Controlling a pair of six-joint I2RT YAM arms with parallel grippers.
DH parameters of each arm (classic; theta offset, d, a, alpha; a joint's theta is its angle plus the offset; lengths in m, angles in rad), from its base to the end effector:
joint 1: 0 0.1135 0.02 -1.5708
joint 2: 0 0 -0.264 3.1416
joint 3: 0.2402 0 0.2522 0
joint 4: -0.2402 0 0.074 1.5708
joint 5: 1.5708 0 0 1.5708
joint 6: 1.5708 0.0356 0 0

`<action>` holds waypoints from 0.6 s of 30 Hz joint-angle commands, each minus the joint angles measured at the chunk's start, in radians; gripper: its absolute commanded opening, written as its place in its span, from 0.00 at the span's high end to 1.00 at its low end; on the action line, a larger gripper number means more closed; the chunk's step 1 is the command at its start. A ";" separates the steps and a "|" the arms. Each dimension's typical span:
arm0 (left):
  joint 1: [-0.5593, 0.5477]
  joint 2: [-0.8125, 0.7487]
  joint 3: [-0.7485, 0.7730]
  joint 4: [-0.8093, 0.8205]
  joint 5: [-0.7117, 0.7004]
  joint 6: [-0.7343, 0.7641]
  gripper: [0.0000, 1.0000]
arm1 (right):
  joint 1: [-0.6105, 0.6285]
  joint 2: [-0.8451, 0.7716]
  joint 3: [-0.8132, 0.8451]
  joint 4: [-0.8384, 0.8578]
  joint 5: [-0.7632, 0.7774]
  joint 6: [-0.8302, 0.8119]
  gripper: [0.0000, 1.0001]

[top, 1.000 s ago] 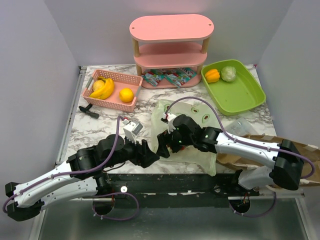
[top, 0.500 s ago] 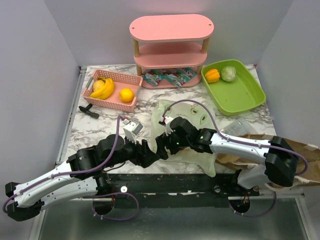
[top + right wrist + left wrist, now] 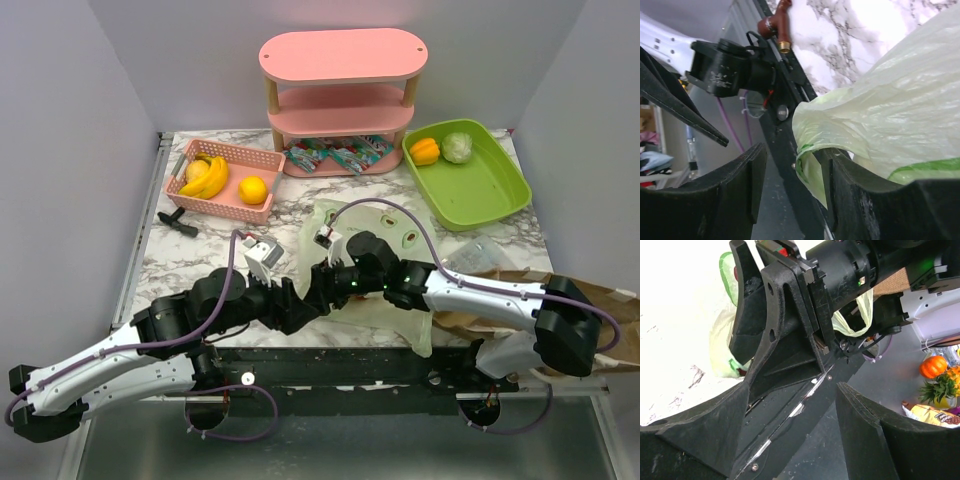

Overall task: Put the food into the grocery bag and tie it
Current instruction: Adjust the grocery bag at the center of the board.

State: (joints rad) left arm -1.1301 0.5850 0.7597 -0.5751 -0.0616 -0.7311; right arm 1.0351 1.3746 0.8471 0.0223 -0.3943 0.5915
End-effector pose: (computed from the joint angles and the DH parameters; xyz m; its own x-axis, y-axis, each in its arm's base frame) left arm 0.0581 -0.1181 0.3182 -0.7104 -0.0561 -0.7016 0.5430 0.5905 -0.5970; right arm 0.1434 0.2683 0.2492 -0.7435 -0.2439 -0.6227 -0.6637 0.3833 0.6423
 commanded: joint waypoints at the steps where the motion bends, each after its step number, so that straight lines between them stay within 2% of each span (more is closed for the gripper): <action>1: -0.005 -0.033 0.064 -0.052 -0.036 0.013 0.30 | 0.009 0.023 0.021 0.117 -0.095 0.088 0.47; 6: -0.004 -0.084 0.095 -0.135 -0.096 0.017 0.30 | 0.009 0.037 0.096 0.119 -0.092 0.109 0.45; 12: -0.005 -0.149 0.074 -0.222 -0.167 -0.019 0.32 | 0.008 0.145 0.251 0.045 -0.044 0.124 0.43; 14: -0.005 -0.161 0.064 -0.239 -0.176 -0.038 0.34 | 0.009 0.196 0.308 0.001 -0.023 0.122 0.47; 18: -0.004 -0.178 0.041 -0.245 -0.176 -0.053 0.35 | 0.007 0.270 0.378 -0.058 -0.006 0.141 0.61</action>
State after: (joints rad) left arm -1.1301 0.4255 0.8257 -0.7685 -0.1970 -0.7540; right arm 1.0351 1.5822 1.1622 0.0494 -0.4343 0.7090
